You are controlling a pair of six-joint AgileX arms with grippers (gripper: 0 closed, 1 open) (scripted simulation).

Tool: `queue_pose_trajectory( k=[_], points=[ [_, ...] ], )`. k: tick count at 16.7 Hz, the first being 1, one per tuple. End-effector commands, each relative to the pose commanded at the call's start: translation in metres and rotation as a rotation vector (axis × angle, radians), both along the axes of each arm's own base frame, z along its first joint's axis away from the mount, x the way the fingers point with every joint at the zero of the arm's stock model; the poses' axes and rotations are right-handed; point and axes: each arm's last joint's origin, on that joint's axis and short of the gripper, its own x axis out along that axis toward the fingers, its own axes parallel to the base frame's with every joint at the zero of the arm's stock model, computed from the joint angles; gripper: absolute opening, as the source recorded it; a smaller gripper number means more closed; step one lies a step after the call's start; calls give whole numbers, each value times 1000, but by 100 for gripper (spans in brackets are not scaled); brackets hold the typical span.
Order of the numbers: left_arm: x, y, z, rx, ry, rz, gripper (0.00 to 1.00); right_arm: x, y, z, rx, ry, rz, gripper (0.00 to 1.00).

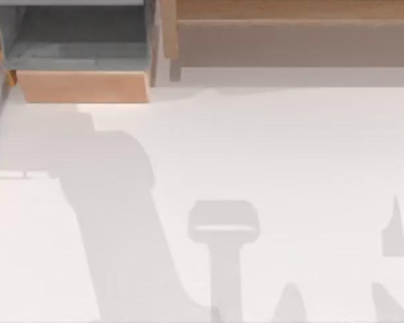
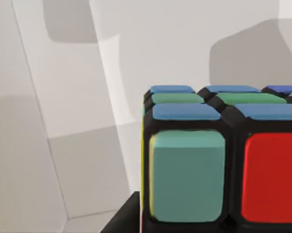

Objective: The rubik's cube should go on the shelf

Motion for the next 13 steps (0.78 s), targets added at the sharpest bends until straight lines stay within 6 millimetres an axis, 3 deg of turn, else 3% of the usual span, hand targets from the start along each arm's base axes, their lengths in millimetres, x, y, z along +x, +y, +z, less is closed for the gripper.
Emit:
queue_pose_trajectory(
  k=[3, 10, 13],
  points=[
    [-2, 7, 5, -56, -36, 41, 0, 0, 0, 0, 0, 0, 0, 100],
    [28, -1, -46, -24, -11, -148, 0, 0, 0, 0, 0, 0, 0, 100],
    [34, -5, -55, 9, -7, -195, 0, 0, 0, 0, 0, 0, 0, 100]
  ],
)
